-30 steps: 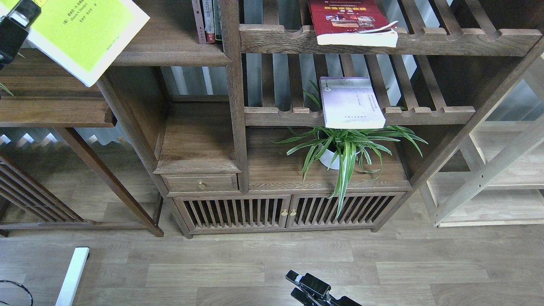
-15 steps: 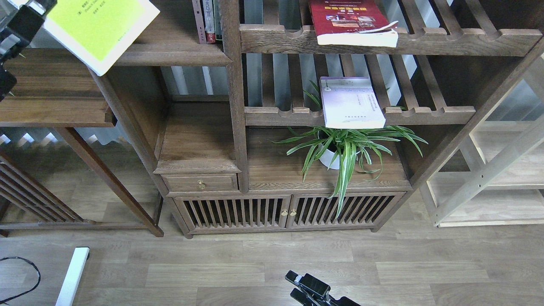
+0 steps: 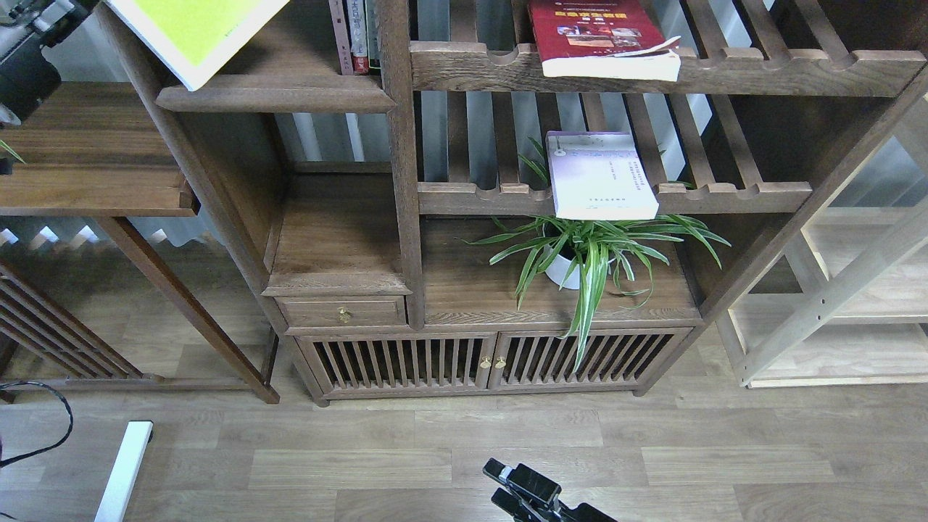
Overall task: Organize books on shelf
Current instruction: 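Push the yellow-green book into the top shelf and release it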
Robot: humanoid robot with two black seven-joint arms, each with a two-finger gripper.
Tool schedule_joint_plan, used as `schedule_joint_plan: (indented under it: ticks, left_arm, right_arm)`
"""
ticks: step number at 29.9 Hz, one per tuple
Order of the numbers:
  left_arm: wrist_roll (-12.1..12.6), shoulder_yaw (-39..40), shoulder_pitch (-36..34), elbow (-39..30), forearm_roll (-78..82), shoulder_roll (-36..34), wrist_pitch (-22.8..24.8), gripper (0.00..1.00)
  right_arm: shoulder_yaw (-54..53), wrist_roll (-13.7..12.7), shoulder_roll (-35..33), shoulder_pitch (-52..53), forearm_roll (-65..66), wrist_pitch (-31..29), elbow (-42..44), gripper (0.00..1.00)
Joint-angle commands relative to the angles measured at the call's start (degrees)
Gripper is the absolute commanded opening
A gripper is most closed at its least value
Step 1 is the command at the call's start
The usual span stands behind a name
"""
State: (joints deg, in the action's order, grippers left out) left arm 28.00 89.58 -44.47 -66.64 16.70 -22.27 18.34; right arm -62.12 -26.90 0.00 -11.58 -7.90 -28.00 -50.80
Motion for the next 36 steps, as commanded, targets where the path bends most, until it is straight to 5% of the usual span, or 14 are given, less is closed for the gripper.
schedule_joint_plan:
  ticks: [1, 13, 36]
  left_arm:
    - [0.00, -2.57, -0.70, 1.16, 0.00, -0.41, -0.85, 0.04]
    - [0.00, -12.32, -5.71, 1.60, 0.70, -2.78, -6.56, 0.04]
    - [0.00, -16.55, -14.06, 8.89, 5.97, -3.93, -7.70, 0.03]
  right_arm:
    - [0.07, 0.01, 0.00, -0.19, -0.01, 0.00, -0.71, 0.81]
    - [0.78, -0.35, 0.00, -0.63, -0.27, 0.00, -1.15, 0.81]
    - [3.50, -0.35, 0.00, -2.21, -3.26, 0.00, -2.73, 0.81]
